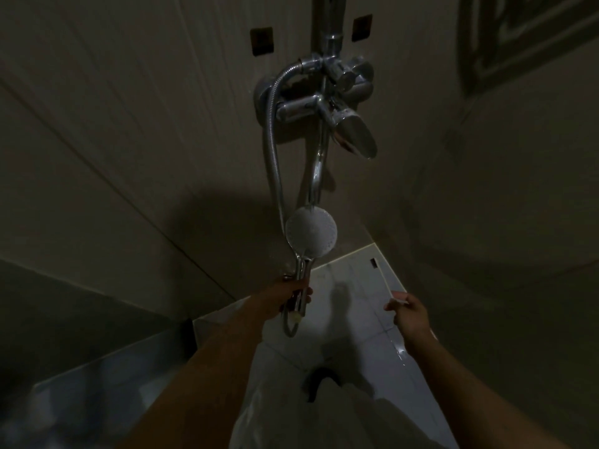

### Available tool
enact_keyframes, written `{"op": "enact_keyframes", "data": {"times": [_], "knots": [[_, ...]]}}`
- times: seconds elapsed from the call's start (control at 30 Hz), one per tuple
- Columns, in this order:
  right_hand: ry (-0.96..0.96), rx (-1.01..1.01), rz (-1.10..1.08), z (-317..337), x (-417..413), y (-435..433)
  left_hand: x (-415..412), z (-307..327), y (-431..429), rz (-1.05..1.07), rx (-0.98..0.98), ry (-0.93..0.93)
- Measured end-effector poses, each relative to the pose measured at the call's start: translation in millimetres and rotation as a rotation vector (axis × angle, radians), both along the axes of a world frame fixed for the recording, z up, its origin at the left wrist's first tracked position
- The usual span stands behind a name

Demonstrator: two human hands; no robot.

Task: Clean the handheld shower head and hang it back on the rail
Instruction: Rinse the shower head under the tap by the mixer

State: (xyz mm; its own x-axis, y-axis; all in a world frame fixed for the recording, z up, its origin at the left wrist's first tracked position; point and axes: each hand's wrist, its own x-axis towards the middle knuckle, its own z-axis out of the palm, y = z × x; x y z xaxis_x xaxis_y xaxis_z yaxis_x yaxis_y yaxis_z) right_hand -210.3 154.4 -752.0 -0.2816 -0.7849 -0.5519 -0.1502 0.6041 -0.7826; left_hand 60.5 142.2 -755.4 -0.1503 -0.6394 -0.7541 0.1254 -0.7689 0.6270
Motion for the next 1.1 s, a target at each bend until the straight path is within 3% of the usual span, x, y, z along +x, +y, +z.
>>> {"op": "enact_keyframes", "data": {"times": [0.2,1.1], "knots": [[-0.003,0.02,-0.035,4,5,-2,7,10,-9,0.081,-0.007,-0.015],[-0.061,-0.036,-0.048,31,16,-23,10,13,-22,0.028,0.041,-0.069]]}}
